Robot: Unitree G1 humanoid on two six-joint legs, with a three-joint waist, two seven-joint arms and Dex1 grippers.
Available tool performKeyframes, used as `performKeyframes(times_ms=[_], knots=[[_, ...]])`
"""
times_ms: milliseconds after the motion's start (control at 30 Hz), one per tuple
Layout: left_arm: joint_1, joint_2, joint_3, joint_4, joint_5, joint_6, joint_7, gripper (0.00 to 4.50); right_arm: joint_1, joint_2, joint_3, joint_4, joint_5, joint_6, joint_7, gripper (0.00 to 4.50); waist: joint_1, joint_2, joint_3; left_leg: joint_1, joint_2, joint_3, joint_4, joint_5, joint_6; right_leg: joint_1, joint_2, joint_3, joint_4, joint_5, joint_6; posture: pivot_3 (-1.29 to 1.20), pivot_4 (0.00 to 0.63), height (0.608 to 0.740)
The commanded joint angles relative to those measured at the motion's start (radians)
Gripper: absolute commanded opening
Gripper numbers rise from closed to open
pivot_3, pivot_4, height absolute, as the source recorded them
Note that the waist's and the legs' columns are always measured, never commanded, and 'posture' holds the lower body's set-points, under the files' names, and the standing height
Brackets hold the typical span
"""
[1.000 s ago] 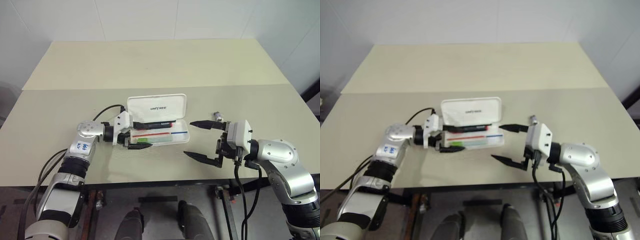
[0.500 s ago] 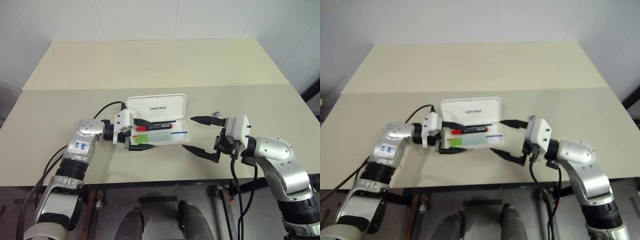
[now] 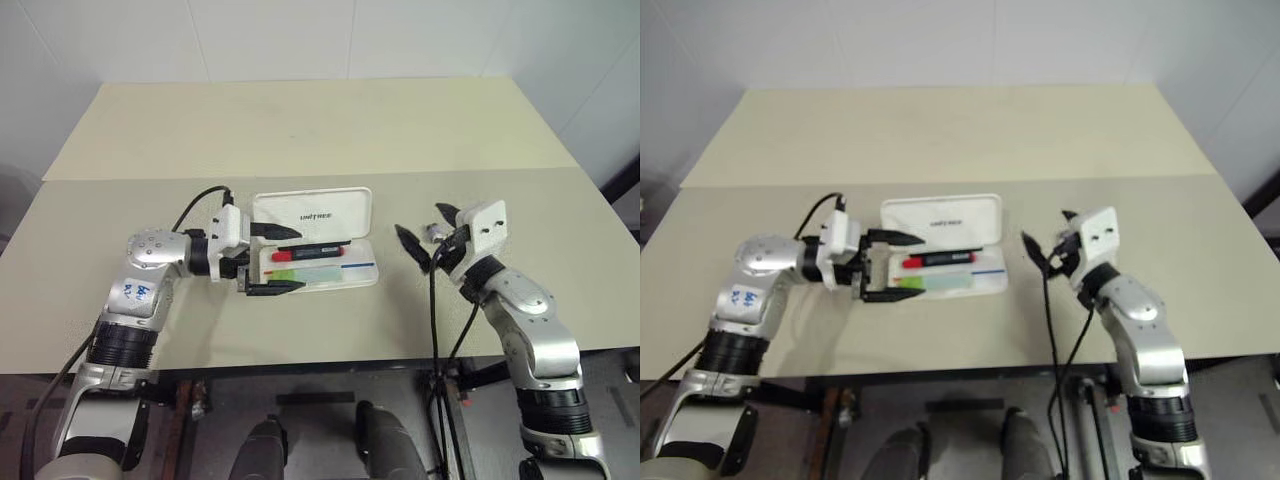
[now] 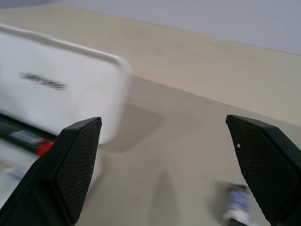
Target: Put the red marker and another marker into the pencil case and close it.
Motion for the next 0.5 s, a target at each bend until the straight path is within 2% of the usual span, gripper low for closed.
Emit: performKeyframes(times_ms=[33,167,467,500], knots=[[0.0,0.029,0.037,-0.054,-0.034,0.012,-0.003,4.48,-0.03,0.043,-0.032,0.035,-0.041,-0.025,-0.103,4.5,0.0,0.0,0.0,0.0,0.0,0.0,0.0,0.0,0.0,0.0,0.0,0.0,0.0,0.0,0.0,0.0,0.15,0.74],[-0.007,0.061,0.056,-0.05,-0.039,0.013,-0.003,4.48,-0.06,0.097,-0.036,0.102,-0.061,-0.04,-0.164,4.5,-0.003,0.0,0.0,0.0,0.0,0.0,-0.001,0.0,0.0,0.0,0.0,0.0,0.0,0.0,0.0,0.0,0.15,0.74],[0.003,0.094,0.079,-0.063,-0.055,0.021,-0.01,4.48,-0.133,0.141,-0.065,0.279,-0.062,-0.06,-0.221,4.5,-0.003,0.0,0.0,0.0,0.0,0.0,-0.001,0.0,0.0,0.0,0.0,0.0,0.001,0.0,0.0,0.0,0.15,0.74],[0.006,0.093,0.081,-0.069,-0.057,0.025,-0.009,4.5,-0.136,0.146,-0.062,0.291,-0.06,-0.061,-0.218,4.31,-0.003,0.0,0.0,0.0,0.0,0.0,-0.001,0.0,0.0,0.0,0.001,0.0,0.001,0.0,0.0,0.0,0.15,0.74]])
